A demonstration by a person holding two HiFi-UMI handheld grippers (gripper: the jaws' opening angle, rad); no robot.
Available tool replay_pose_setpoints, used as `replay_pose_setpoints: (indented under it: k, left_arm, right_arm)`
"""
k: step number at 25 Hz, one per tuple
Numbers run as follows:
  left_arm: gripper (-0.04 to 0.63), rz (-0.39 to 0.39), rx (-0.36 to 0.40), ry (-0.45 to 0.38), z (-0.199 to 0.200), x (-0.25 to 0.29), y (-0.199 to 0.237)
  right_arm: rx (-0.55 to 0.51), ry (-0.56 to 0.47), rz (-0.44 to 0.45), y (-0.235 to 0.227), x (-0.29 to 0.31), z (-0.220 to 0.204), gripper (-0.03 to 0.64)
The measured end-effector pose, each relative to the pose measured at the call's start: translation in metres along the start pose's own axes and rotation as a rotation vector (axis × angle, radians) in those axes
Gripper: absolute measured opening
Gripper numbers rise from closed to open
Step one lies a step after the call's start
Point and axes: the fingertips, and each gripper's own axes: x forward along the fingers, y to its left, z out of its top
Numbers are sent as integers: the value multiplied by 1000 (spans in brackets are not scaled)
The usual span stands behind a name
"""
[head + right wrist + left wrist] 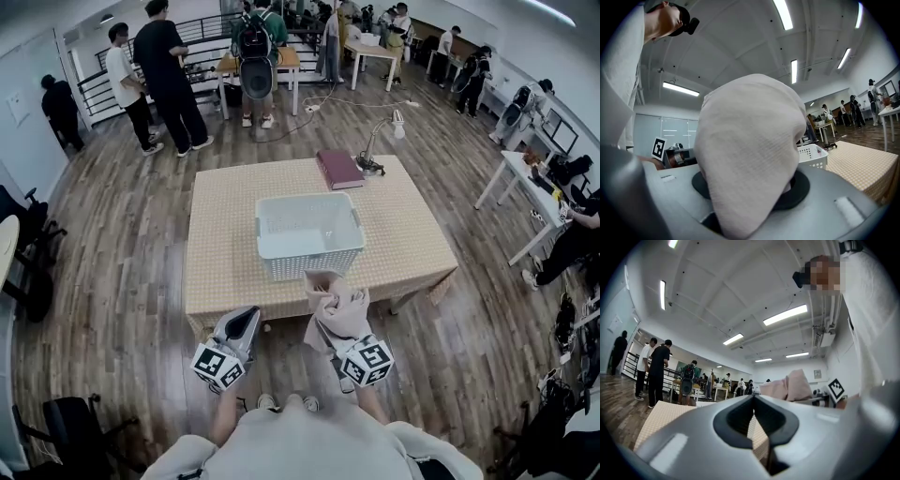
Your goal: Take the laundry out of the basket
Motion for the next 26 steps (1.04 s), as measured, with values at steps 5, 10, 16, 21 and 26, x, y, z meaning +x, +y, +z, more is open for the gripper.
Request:
replay_pose_setpoints:
  k: [5, 10, 16, 21, 26]
  left_arm:
    - [8, -30, 6, -11, 8, -17, 9]
    - [8, -54, 25, -5, 14, -28, 11]
    - [8, -68, 20, -6, 19, -34, 14]
    - [8, -69, 12, 0, 16, -38, 9]
    - [8, -68, 19, -24, 23, -32, 13]
  right_arm:
    - [-19, -8, -31, 21, 7, 0, 230]
    - [-28, -5, -50, 38, 10, -2, 230]
    - [-37, -10, -59, 49, 13, 2, 230]
    - [-38, -10, -60, 51, 10, 2, 230]
    - [-56, -22, -55, 47, 18, 9, 230]
